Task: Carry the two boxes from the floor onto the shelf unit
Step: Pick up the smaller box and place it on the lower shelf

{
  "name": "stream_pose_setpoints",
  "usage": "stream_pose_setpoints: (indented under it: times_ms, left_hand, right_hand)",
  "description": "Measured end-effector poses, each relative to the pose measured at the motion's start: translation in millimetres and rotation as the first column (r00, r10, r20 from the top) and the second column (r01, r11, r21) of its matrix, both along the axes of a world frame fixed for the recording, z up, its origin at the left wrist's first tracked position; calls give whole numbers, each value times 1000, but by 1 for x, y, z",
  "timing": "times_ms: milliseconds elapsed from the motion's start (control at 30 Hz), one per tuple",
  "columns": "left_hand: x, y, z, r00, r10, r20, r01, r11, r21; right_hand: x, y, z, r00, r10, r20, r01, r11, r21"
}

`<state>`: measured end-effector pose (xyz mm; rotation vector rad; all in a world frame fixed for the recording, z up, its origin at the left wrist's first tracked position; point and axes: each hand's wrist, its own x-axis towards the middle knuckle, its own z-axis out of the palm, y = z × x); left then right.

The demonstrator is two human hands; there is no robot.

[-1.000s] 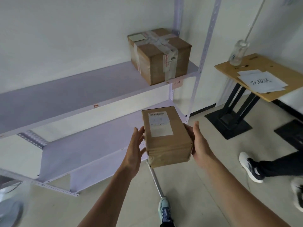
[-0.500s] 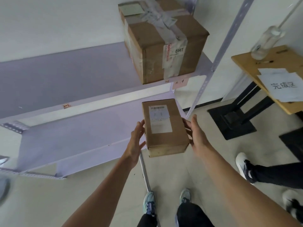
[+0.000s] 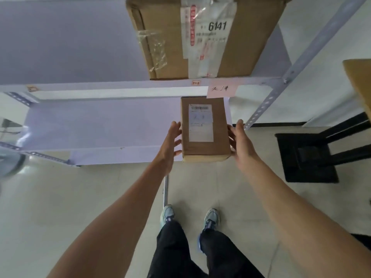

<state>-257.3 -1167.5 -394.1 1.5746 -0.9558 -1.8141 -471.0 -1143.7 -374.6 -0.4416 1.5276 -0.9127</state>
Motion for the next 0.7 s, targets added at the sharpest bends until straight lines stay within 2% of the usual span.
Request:
stream_pose_setpoints:
  times_ms: [100,433,700]
  left_hand:
    - [-16,-16,-14,999,51,9,-51,998,31]
    - [-38,-84,-89,999,33,-14,-32,998,48]
    - [-41,-124,-159,1000,-9,-2,9,1000,-28]
  right_hand:
    - [-13,-23,-23,1000,21,-12,-21,1000,20]
    - [-24,-100,-113,999,20,-33,-19,999,25]
    - [-24,-132,-184,1000,-5,-26,5,1000,-5]
